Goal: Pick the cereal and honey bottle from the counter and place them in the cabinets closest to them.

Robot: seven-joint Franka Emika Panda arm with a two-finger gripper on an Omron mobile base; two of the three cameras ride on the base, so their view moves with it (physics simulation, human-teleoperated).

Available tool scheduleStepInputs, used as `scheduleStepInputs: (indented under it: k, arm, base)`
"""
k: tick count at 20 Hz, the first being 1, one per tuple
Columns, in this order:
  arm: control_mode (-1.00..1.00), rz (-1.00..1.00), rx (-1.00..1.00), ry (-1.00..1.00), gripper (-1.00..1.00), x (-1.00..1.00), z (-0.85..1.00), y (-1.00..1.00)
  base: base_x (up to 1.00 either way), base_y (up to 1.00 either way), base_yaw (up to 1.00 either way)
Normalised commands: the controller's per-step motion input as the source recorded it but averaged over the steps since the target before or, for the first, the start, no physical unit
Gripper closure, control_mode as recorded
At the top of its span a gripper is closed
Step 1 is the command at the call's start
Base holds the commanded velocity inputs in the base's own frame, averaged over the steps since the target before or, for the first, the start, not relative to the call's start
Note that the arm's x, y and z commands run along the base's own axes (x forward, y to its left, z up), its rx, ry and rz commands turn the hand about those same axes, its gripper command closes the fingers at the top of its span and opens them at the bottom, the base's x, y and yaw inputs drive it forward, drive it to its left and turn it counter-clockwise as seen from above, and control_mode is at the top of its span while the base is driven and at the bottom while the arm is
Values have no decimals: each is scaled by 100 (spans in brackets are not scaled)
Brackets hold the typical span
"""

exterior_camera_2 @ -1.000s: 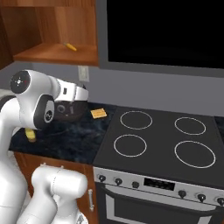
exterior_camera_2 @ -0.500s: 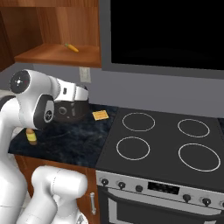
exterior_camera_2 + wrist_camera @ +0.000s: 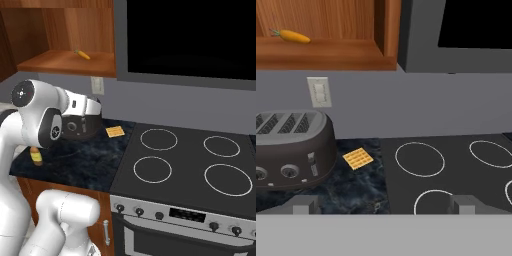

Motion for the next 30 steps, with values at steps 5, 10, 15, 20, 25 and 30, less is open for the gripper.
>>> scheduleStepInputs:
  k: [5,10,15,20,25,30]
  arm:
    - [-100,1,0,0,-100,0,0,9]
    - [-100,6,0,0,-100,0,-9,14]
    - [-100,7,0,2,-100,0,-18,15]
    - [-100,8,0,6,-100,0,-20,17]
    - [-100,10,0,7,-100,0,-18,22]
    - [-100,9,9,5,-100,0,-10,17]
  base:
    - [0,0,0]
    - [0,0,0]
    - [0,0,0]
    - [0,0,0]
    - [0,0,0]
    - [0,0,0]
